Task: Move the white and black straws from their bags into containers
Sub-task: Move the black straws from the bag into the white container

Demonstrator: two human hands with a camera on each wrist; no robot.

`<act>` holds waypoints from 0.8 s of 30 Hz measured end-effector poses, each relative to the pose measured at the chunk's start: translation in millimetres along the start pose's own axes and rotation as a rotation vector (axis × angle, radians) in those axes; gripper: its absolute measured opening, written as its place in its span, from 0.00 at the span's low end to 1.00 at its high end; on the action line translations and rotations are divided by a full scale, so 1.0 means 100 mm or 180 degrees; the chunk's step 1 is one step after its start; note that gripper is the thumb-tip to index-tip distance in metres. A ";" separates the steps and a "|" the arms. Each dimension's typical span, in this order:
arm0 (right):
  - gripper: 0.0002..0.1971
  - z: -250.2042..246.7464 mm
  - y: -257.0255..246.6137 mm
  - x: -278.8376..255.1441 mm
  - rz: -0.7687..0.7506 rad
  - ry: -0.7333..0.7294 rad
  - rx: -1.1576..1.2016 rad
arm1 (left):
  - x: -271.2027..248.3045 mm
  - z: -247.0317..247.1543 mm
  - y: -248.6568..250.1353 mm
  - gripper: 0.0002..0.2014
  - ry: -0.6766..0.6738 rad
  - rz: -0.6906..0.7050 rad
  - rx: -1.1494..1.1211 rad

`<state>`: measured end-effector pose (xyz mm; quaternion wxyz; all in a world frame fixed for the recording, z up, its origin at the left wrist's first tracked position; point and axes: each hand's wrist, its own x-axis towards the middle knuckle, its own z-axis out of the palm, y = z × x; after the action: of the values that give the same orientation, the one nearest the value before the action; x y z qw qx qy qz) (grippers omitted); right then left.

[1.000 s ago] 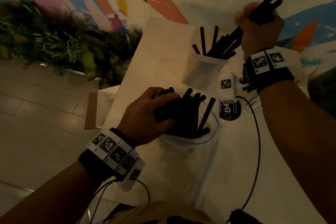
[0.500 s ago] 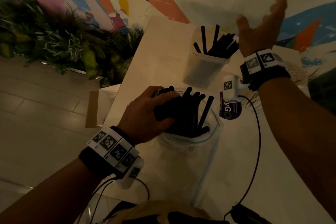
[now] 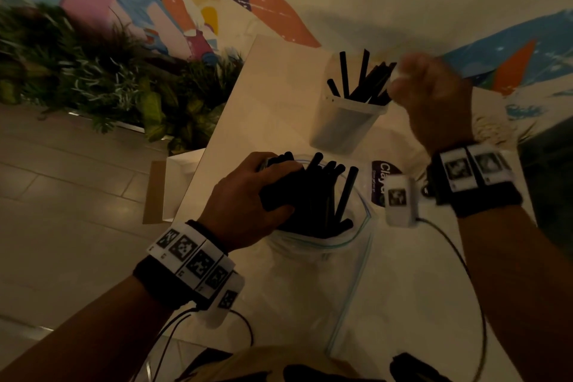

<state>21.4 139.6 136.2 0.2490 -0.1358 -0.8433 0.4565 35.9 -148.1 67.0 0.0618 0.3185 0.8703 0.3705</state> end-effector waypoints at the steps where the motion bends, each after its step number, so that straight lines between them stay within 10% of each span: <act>1: 0.19 -0.03 0.01 -0.18 0.0131 -0.0057 0.0383 | 0.00 0.00 0.00 0.29 -0.0005 0.0000 0.0022; 5: 0.24 -0.06 0.07 -0.92 0.0590 -0.0506 0.1377 | 0.02 0.00 -0.01 0.31 -0.0021 -0.0019 -0.0004; 15: 0.44 0.23 0.09 -1.59 0.0803 -0.1823 0.0997 | -0.02 0.00 0.00 0.32 -0.0028 0.0063 0.0050; 24: 0.32 0.40 0.09 -1.67 0.0523 -0.1273 0.0727 | -0.07 -0.01 0.07 0.36 -0.0183 0.0070 0.0110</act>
<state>139.5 40.0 61.0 0.0529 -0.0819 -0.8048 0.5855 44.9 -149.3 71.7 0.0772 0.3395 0.8709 0.3468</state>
